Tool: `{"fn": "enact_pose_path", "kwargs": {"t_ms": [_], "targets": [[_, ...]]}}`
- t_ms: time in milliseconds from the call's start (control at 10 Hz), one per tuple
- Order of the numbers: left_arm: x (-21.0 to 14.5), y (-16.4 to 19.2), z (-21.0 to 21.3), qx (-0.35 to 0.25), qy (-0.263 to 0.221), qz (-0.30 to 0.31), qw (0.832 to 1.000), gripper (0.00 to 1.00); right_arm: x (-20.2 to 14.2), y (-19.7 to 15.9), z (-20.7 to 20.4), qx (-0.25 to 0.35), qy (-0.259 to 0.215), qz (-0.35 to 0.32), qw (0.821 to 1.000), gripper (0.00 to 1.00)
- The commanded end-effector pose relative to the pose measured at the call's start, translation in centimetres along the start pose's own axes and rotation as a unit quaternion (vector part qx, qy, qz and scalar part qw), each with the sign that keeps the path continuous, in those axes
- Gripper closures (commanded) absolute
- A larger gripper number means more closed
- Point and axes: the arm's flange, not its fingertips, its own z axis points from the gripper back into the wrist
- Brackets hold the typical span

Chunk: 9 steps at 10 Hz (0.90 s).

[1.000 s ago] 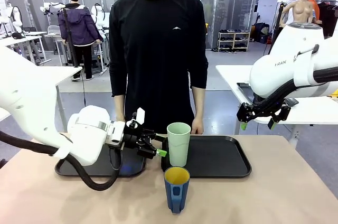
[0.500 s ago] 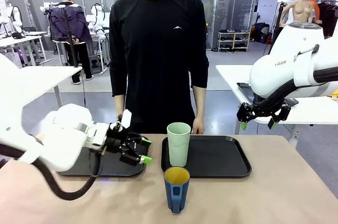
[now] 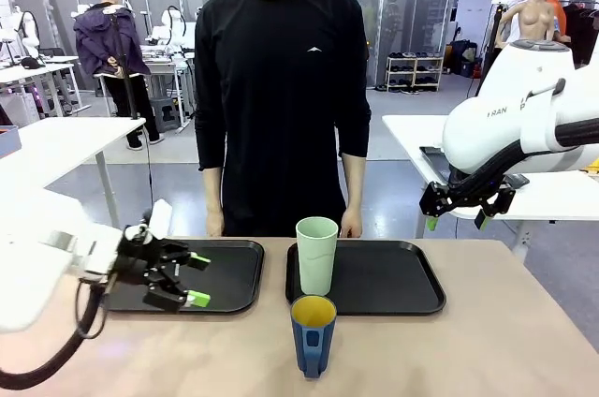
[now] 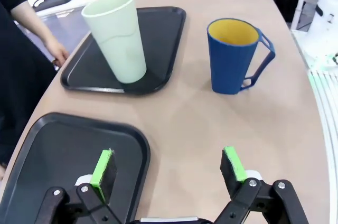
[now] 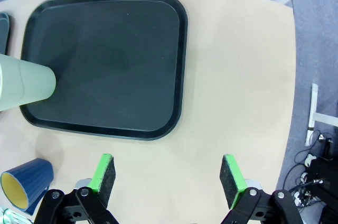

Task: Sort and store the cups by type.
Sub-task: Place the picked Reusable plastic cup into the Flat Tray indicated by the person, then pick up the Handle plastic cup and place it into the empty Flat Tray.

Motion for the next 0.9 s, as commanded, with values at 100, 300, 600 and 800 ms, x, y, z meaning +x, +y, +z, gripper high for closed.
{"fn": "enact_pose_path", "kwargs": {"t_ms": [100,300,600,800], "targets": [[-0.7,-0.8,2.3,-0.004,0.016,0.011,1.0,0.0,0.0,-0.1,0.1,0.0,-0.002,-0.004,1.0,0.0],[-0.5,-0.5,1.2,0.007,0.006,0.002,1.0,0.0,0.0,-0.1,0.1,0.0,-0.002,-0.004,1.0,0.0],[-0.5,-0.5,1.2,0.007,0.006,0.002,1.0,0.0,0.0,-0.1,0.1,0.0,-0.002,-0.004,1.0,0.0],[-0.5,-0.5,1.2,0.007,0.006,0.002,1.0,0.0,0.0,-0.1,0.1,0.0,-0.002,-0.004,1.0,0.0]]}}
